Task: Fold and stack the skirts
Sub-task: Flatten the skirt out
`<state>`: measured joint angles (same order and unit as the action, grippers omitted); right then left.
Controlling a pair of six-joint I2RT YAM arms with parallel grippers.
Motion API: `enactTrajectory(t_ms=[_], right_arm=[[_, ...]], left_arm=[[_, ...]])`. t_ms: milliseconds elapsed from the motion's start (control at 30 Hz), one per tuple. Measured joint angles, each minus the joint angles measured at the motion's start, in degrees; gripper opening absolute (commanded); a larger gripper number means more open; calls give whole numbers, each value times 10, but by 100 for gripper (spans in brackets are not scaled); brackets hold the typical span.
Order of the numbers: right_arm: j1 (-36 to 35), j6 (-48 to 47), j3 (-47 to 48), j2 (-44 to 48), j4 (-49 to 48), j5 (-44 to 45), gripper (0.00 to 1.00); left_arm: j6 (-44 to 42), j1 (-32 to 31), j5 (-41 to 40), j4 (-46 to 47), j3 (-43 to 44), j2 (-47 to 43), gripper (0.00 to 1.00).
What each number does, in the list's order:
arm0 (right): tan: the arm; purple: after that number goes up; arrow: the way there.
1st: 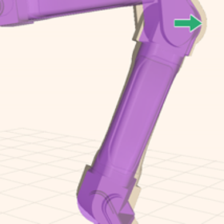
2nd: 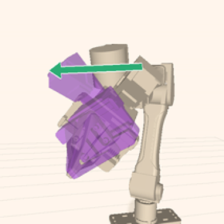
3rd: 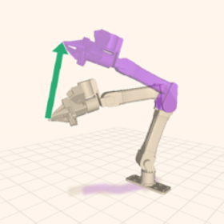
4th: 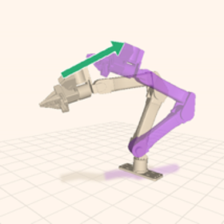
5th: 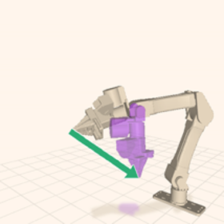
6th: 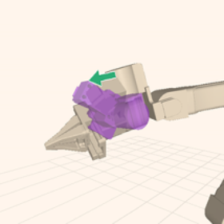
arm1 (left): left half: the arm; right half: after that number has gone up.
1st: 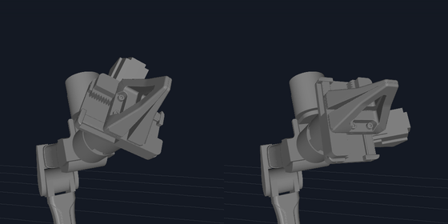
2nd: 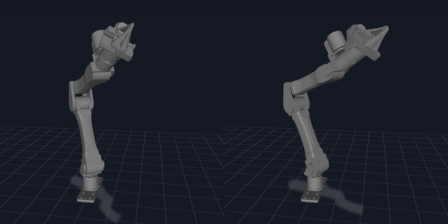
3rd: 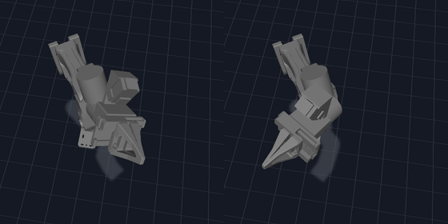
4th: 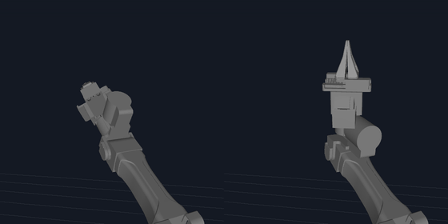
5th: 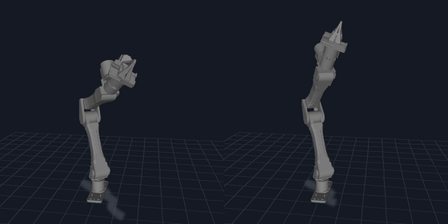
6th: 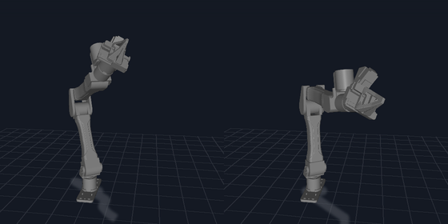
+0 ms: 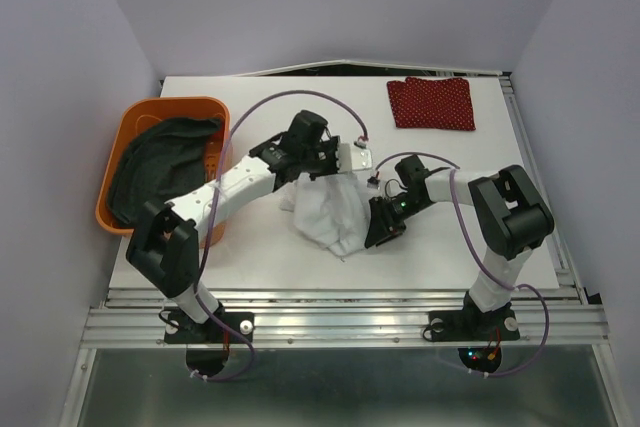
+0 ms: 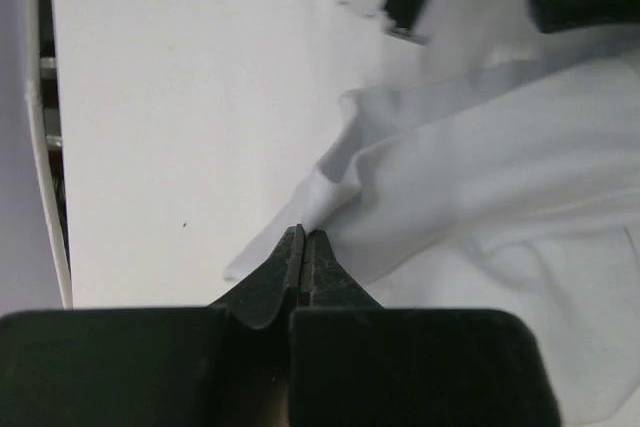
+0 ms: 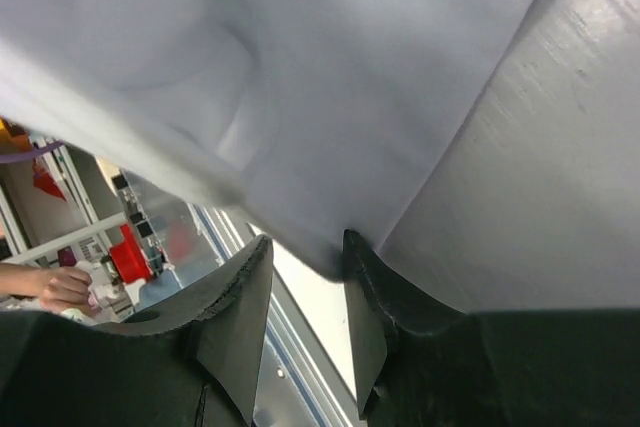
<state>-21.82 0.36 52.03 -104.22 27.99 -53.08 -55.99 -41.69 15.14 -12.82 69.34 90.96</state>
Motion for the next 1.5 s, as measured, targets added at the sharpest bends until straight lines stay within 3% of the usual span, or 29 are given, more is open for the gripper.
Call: enactTrajectory(t_ms=[200, 367, 600, 667, 867, 1067, 1233, 1500], right_arm=[[0, 15, 7, -3, -4, 19, 37], [0, 22, 20, -6, -10, 47, 36], [-2, -12, 40, 21, 38, 89, 66], [-3, -26, 46, 48, 52, 126, 69], [-3, -40, 60, 125, 69, 207, 67], [-3, -28, 163, 59, 38, 231, 59], [-2, 5, 268, -48, -1, 189, 54], [0, 49, 185, -1, -18, 83, 53]], left_arm=[[109, 94, 26, -38, 125, 30, 0], [142, 126, 50, -58, 120, 36, 0], [139, 133, 72, -59, 6, -17, 0], [135, 133, 73, -61, -16, -46, 0], [109, 137, 90, -59, -38, -114, 0], [62, 134, 112, -59, -64, -131, 0], [51, 118, 108, -63, -71, -129, 0], [83, 68, 120, -45, -104, -115, 0]])
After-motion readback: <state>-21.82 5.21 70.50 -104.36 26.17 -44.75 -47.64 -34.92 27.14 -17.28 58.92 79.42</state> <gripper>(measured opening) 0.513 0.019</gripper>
